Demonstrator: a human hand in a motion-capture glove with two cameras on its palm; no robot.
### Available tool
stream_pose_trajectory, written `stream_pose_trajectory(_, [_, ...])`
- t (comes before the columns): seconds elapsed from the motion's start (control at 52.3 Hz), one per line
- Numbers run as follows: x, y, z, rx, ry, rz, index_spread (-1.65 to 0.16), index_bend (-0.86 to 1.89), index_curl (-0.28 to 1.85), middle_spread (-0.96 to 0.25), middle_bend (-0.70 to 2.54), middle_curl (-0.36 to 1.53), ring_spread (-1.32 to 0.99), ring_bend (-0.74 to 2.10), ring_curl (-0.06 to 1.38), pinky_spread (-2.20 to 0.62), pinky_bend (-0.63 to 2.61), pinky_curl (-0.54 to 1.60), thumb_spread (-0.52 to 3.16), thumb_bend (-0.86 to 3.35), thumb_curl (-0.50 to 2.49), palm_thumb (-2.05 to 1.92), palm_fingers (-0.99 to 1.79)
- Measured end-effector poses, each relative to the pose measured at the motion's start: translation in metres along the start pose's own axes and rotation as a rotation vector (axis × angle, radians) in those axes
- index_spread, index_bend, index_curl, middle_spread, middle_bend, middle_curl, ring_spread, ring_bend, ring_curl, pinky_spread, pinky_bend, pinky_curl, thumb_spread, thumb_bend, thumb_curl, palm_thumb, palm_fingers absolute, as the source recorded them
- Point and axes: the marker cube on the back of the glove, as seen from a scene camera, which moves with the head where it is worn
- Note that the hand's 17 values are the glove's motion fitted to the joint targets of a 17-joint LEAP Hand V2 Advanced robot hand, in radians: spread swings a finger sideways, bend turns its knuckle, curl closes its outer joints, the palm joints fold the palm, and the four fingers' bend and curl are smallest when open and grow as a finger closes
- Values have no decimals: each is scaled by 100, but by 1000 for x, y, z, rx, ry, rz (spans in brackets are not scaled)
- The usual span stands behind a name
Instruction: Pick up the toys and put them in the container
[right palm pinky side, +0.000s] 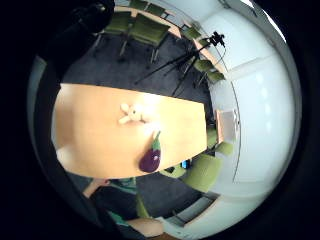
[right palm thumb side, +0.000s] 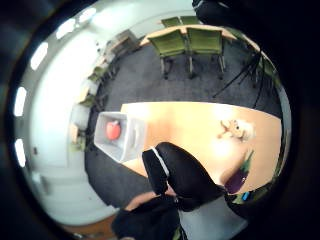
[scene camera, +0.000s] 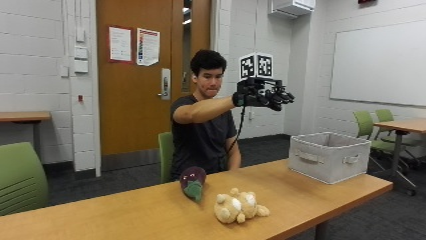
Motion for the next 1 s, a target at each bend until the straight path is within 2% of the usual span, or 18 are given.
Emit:
stream_pose_trajectory(0.211, [83, -21, 74, -2, -16, 96, -36, 20, 38, -7, 28, 43, -19, 49, 28, -6, 87, 31, 105, -7, 23, -8, 0])
stream_pose_trajectory(0.402, [120, -25, 159, -134, -58, 189, -35, 15, 37, -8, 28, 43, -24, 47, 28, -6, 89, 33, 97, -9, 22, -11, -1])
stream_pose_trajectory(0.536, [129, -20, 211, -215, -82, 215, -36, 21, 38, -9, 25, 42, -27, 42, 27, -7, 86, 32, 94, -9, 21, -11, 0])
stream_pose_trajectory(0.823, [144, -12, 280, -294, -115, 260, -37, 21, 42, -11, 20, 41, -30, 34, 26, -4, 72, 29, 89, -9, 20, -11, -2])
stream_pose_trajectory(0.995, [149, -2, 301, -343, -43, 274, -37, 23, 44, -13, 20, 41, -32, 32, 26, -1, 63, 28, 88, -8, 20, -10, 1])
